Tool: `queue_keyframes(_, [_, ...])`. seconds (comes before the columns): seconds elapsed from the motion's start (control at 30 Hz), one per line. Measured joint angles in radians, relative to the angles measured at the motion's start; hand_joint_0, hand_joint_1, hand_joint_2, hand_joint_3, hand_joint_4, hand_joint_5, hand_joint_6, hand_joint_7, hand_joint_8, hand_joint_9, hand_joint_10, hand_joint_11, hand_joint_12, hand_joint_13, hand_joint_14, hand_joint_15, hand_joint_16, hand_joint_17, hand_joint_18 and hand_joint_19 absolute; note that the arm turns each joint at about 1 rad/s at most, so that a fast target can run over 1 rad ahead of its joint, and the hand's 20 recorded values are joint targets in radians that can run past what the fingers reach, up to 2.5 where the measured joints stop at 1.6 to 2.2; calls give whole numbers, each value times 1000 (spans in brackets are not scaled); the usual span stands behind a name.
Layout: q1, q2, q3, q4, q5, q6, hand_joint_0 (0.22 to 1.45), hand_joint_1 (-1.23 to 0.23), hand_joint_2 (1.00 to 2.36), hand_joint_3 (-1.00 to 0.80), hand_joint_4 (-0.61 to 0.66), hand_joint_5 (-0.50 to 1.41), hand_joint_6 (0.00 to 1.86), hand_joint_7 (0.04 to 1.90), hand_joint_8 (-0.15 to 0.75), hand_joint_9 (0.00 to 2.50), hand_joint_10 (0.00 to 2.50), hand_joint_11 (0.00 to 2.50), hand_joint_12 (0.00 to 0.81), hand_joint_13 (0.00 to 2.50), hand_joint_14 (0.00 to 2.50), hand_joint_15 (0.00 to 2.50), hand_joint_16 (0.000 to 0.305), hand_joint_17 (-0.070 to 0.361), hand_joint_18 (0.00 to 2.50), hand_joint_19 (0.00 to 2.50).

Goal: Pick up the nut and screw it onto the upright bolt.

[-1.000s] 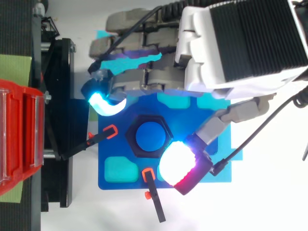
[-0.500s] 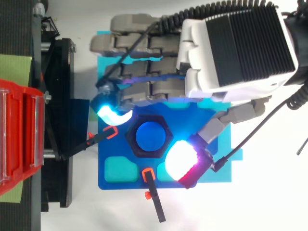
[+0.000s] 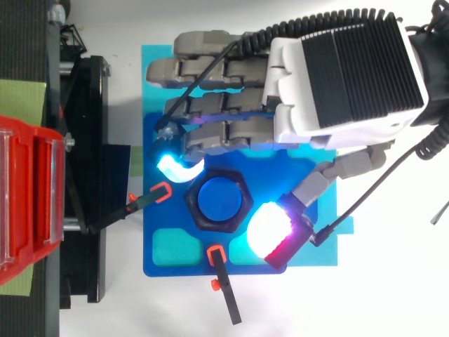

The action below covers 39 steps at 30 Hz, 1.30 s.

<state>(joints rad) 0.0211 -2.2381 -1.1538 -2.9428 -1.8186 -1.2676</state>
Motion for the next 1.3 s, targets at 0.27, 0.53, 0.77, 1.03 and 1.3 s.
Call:
queue_keyframes(0.27, [-4,0,1,2,1,2,418,-326,1000,-500,275,-44,504,902,294,664,0,0,388,105,0,0,54,121,0,0])
queue_keyframes(0.53, [-10,0,2,1,-2,3,436,-329,1000,-500,246,40,506,1049,267,1047,0,0,344,371,0,0,45,101,153,0])
queue_keyframes(0.77, [-21,1,17,-15,-3,1,450,-325,1000,-500,153,99,505,1306,253,1632,0,0,275,915,0,0,37,82,807,109])
queue_keyframes(1.03, [-31,2,48,-62,-5,-10,448,-305,1000,-500,154,86,505,1315,264,1688,0,7,273,1011,0,0,38,86,870,139])
queue_keyframes(1.3, [-33,11,63,-67,-6,-11,424,-301,1000,-500,249,-92,503,769,308,1127,0,0,385,713,0,0,54,122,676,137])
